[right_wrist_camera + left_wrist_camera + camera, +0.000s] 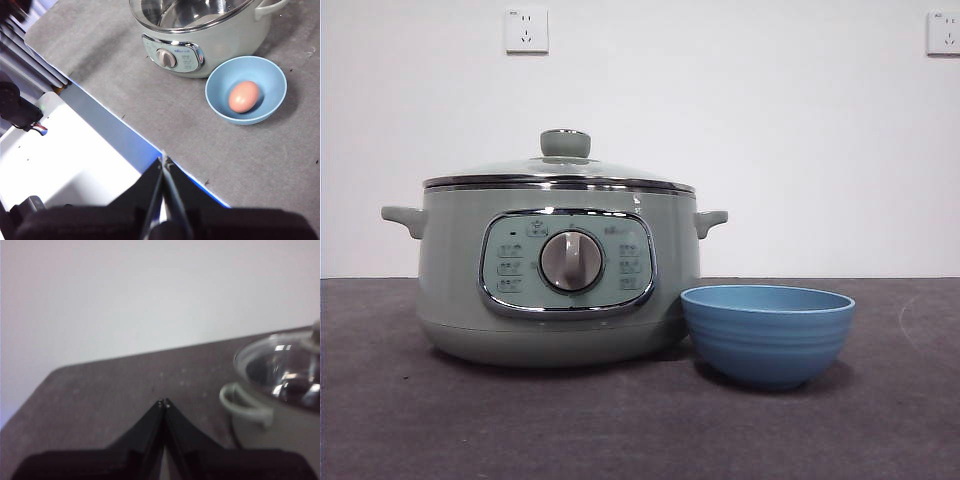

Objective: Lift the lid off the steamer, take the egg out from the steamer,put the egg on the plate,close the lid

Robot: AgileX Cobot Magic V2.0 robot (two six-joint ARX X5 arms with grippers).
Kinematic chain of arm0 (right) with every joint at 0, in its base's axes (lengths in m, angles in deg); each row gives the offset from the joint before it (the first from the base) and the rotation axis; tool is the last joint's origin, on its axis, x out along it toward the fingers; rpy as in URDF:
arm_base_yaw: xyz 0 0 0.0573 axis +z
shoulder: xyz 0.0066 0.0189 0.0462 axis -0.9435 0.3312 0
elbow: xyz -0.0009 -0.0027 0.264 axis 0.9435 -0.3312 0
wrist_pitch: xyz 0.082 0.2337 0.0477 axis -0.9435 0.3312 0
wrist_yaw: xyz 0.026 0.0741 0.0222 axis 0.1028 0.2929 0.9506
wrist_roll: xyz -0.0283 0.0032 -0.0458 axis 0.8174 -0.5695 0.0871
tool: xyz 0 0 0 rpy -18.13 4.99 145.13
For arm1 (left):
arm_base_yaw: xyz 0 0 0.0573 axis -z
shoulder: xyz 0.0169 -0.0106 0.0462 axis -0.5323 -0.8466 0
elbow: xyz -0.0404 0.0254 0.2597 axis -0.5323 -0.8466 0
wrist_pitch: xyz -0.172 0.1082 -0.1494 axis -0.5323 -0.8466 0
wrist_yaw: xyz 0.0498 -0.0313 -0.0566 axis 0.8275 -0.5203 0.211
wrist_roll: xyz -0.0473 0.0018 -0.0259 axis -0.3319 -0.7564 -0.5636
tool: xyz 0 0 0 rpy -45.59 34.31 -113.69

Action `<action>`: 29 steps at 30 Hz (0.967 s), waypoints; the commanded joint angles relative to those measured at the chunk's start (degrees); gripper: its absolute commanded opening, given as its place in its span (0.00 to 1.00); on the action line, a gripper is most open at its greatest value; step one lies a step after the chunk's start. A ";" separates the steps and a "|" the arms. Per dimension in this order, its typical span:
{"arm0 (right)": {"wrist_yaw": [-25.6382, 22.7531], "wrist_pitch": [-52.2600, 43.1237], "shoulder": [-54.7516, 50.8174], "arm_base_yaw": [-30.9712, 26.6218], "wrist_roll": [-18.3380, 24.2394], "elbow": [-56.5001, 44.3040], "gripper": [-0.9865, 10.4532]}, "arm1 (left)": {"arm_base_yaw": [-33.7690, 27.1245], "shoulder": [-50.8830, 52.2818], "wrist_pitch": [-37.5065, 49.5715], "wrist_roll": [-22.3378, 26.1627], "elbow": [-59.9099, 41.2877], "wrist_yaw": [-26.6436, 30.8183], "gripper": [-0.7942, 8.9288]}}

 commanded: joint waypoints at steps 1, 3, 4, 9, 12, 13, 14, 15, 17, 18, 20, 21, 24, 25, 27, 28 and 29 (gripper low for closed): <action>-0.15 -0.26 -0.13 0.11 -0.33 -0.35 0.09 | -0.22 3.21 1.05 -2.16 -4.07 0.87 0.08; -0.15 -0.28 -0.13 0.11 -0.33 -0.37 0.09 | -0.24 3.32 1.64 -2.60 -6.29 1.86 0.08; -0.15 -0.26 -0.13 0.11 -0.33 -0.37 0.09 | -0.22 3.32 1.38 -2.67 -6.93 2.23 0.08; -0.13 -0.26 -0.13 0.11 -0.33 -0.35 0.09 | -0.22 3.32 1.11 -4.46 -10.27 2.67 0.08; -0.15 -0.28 -0.15 0.11 -0.33 -0.37 0.09 | -0.22 3.32 -1.95 -7.28 -11.15 2.60 0.08; -0.15 -0.26 -0.15 0.11 -0.33 -0.35 0.09 | -0.22 3.32 -2.58 -7.98 -11.15 2.62 0.08; -0.13 -0.28 -0.15 0.11 -0.33 -0.35 0.09 | -0.22 3.32 -2.32 -8.09 -11.15 2.60 0.08; -0.13 -0.26 -0.15 0.11 -0.33 -0.35 0.09 | -0.20 3.32 -2.19 -8.22 -11.15 2.34 0.08; -0.13 -0.26 -0.15 0.11 -0.33 -0.35 0.09 | -0.20 3.30 -2.10 -8.11 -11.15 1.99 0.08; -0.15 -0.28 -0.13 0.11 -0.33 -0.35 0.09 | -0.20 3.30 -2.05 -8.11 -11.15 2.03 0.08; -0.13 -0.26 -0.15 0.11 -0.33 -0.37 0.09 | -0.20 3.30 -2.01 -8.11 -11.15 2.23 0.08; -0.15 -0.26 -0.15 0.11 -0.33 -0.37 0.09 | -0.20 3.30 -2.01 -8.11 -11.15 2.21 0.08; -0.13 -0.26 -0.15 0.11 -0.33 -0.35 0.09 | -0.20 3.30 -2.01 -8.11 -11.15 2.19 0.08; -0.13 -0.26 -0.15 0.11 -0.33 -0.35 0.09 | -0.20 3.30 -2.01 -8.11 -11.15 2.19 0.08; -0.13 -0.28 -0.15 0.11 -0.33 -0.35 0.09 | -0.20 3.30 -2.01 -8.11 -11.15 2.19 0.08; -0.13 -0.26 -0.15 0.11 -0.33 -0.35 0.09 | -0.20 3.30 -2.01 -8.11 -11.15 2.19 0.08; -0.13 -0.26 -0.15 0.11 -0.33 -0.37 0.09 | -0.20 3.30 -2.01 -8.11 -11.15 2.19 0.08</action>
